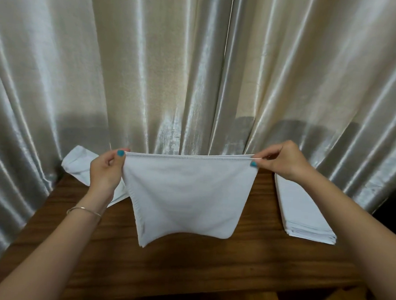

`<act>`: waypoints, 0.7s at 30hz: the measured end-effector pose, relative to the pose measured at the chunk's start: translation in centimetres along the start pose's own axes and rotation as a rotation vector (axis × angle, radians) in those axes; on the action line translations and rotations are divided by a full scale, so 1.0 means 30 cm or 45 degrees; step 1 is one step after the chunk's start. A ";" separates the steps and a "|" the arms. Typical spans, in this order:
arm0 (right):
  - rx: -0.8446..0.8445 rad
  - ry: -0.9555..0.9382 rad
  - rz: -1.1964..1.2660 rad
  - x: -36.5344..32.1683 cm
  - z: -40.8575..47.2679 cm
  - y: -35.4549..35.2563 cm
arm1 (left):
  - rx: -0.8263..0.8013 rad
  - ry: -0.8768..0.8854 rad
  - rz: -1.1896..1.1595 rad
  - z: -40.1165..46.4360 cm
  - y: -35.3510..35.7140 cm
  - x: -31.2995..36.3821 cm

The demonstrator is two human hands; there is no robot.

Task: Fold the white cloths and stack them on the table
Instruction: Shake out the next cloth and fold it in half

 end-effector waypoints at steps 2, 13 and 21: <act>-0.073 0.027 0.107 -0.010 -0.015 -0.035 | -0.058 0.019 -0.036 -0.024 -0.013 0.007; -0.342 0.550 -0.089 0.185 0.155 0.058 | -0.476 -0.295 0.176 0.044 0.150 -0.142; -0.165 0.962 -0.110 0.580 0.295 0.594 | -0.357 -0.283 0.854 0.241 0.384 -0.621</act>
Point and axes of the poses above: each hand's wrist, its own z-axis towards the middle knuckle, its own y-axis out of the palm, x = y × z, the point moved 4 cm from there along z, towards the middle knuckle, and after that the axes turned 6 degrees about x, right-handed, at the moved point
